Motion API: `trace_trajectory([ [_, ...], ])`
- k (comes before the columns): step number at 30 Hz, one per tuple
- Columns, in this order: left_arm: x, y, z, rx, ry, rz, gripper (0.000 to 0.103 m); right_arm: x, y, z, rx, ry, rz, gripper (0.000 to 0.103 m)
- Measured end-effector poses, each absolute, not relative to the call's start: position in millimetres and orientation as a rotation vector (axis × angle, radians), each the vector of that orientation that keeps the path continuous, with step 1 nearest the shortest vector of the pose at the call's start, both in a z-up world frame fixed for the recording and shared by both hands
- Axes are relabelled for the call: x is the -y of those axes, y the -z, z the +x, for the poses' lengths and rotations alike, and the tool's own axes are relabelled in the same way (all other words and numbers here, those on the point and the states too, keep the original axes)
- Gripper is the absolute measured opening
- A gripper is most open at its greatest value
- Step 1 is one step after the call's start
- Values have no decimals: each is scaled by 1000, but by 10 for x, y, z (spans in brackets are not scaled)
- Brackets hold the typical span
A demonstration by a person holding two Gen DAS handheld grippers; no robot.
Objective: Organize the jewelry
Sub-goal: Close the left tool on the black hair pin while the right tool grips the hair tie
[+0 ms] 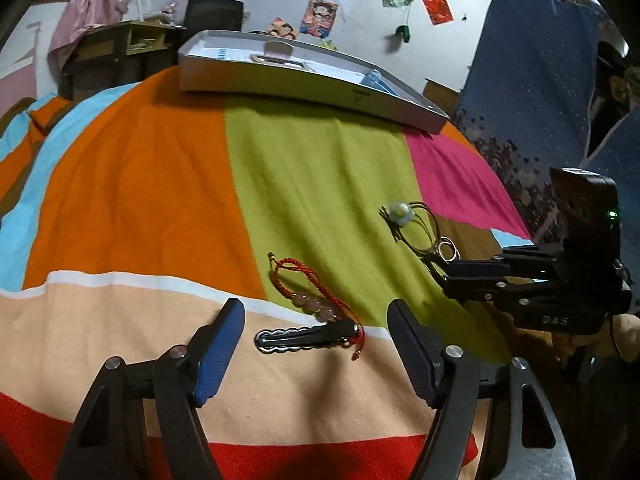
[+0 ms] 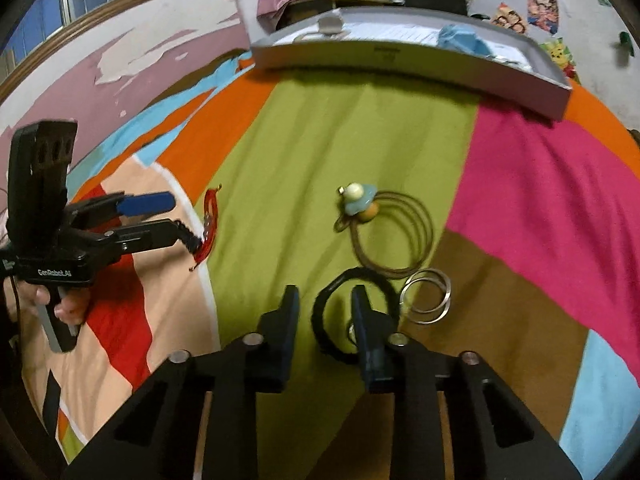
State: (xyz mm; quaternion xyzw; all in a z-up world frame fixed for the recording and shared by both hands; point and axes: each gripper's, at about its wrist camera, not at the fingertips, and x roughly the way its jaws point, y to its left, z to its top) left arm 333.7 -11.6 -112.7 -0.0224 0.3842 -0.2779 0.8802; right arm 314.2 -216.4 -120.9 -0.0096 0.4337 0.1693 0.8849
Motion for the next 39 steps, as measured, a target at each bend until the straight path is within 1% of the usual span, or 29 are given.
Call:
trace_trajectory([
  [5,156,1176,3389,-834,594,-3,72,2146,1289,3186,-945,-354,2,22],
  [6,164,1182,3392,-840,599,8,71,2145,1307,3189,-950,-354,7,22],
  [8,182,1189,3388,-856,612,46,63,2137,1324,3190,-957,-354,12,22],
  [10,195,1198,3384,-876,627,81,52,2142,1346,3198,-964,-356,17,22],
  [11,201,1202,3384,-888,639,99,48,2146,1356,3201,-970,-356,22,20],
  [13,185,1204,3384,-914,669,112,36,2155,1378,3216,-982,-362,32,17],
  [16,174,1213,3379,-950,694,121,27,2176,1400,3226,-993,-372,54,17],
  [20,232,1211,3324,-986,730,143,22,2172,1412,3215,-1000,-393,64,17],
  [26,439,1229,3241,-1012,743,203,22,2098,1429,3207,-1024,-424,48,17],
  [27,456,1233,3243,-1015,735,206,20,2091,1428,3203,-1029,-428,47,17],
  [28,460,1232,3243,-1017,723,208,14,2083,1426,3203,-1034,-431,46,17],
  [36,524,1179,3065,-1056,642,197,13,2000,1479,3206,-1064,-423,15,17],
  [38,534,1143,3013,-1065,642,175,13,1991,1477,3198,-1065,-426,16,7],
  [39,524,1126,2992,-1071,637,163,13,1992,1465,3194,-1062,-431,26,7],
])
